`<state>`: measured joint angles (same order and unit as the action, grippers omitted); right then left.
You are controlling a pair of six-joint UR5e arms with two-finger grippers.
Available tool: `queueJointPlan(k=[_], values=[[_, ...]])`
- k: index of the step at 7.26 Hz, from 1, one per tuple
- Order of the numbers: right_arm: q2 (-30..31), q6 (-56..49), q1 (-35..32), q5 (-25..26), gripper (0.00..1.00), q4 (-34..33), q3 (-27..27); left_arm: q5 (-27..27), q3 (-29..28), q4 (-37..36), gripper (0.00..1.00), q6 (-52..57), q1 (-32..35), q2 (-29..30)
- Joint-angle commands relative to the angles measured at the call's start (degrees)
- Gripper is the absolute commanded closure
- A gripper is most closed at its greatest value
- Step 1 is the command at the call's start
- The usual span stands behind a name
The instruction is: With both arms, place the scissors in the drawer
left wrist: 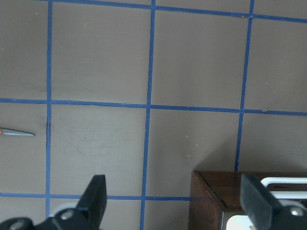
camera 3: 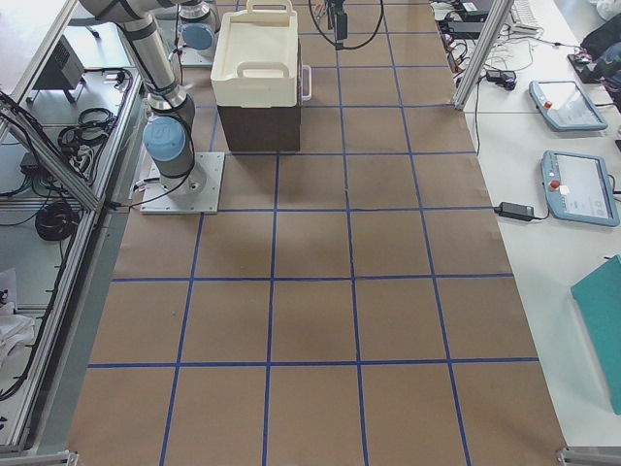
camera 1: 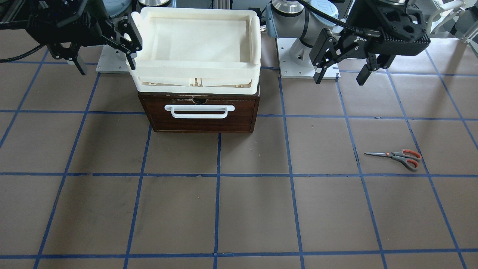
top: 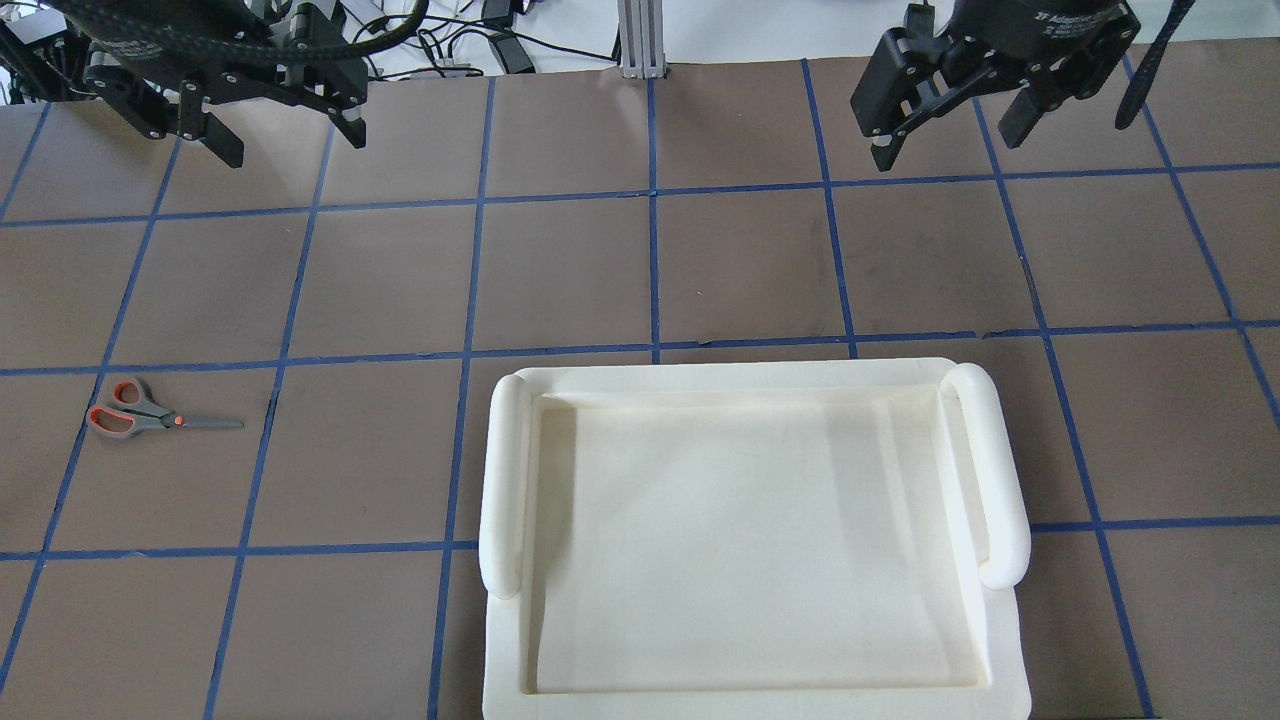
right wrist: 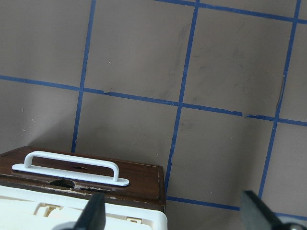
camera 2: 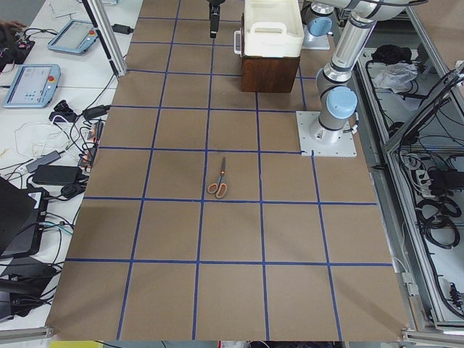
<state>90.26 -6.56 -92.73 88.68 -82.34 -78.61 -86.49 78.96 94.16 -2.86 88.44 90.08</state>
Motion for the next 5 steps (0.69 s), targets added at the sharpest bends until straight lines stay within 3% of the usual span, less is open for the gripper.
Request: queueJointPlan(k=[1,4,5], values=[[0.0,0.3,0.0,0.2,0.00,0.1,-0.1,-1.9,-0.1,-0.5,0.00,-0.1,0.0,1.9],[0.1,0.4,-0.3,-0.4,0.00,0.1,-1.4,-2.9,-0.1,-0.2,0.00,1.0,-0.3,1.9],[-0.3,-0.8,-0.3,-0.7,0.00,-1.2,-2.2,-3.6,0.0,0.0,0.00,11.5,-5.9,2.1]])
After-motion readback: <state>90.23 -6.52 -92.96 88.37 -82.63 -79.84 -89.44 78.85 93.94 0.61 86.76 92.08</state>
